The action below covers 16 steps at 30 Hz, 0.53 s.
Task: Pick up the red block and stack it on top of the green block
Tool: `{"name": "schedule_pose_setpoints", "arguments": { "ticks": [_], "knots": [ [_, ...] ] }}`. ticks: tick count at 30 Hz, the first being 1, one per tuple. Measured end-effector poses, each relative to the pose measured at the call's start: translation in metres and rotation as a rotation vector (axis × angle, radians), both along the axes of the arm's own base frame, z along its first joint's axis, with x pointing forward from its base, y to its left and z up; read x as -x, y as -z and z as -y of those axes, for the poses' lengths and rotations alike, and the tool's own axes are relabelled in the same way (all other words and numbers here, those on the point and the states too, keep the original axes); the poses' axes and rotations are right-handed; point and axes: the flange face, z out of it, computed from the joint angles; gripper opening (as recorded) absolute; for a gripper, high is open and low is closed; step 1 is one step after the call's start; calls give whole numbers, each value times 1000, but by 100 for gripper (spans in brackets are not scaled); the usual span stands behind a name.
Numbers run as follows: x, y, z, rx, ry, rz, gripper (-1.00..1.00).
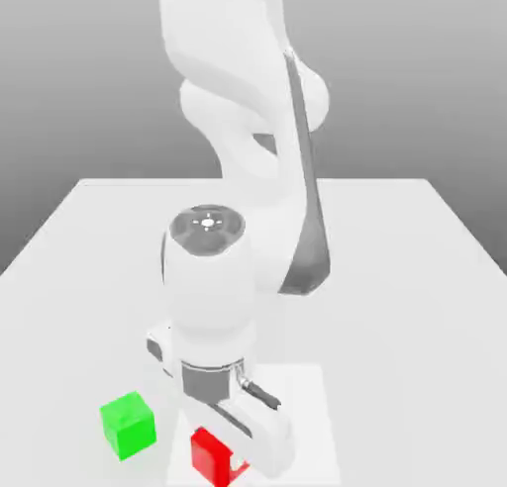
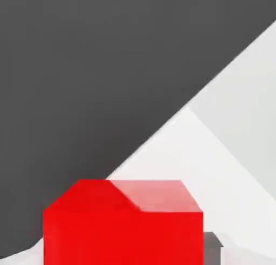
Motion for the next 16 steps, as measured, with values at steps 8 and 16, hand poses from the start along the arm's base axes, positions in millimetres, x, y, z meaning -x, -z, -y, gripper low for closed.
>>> {"name": "schedule_pose_setpoints", "arguments": {
  "ticks": [8,16],
  "knots": [
    [46,-67,113,2,264,-3,-100],
    [50,-17,117,0,276,-2,100]
  ]
}}
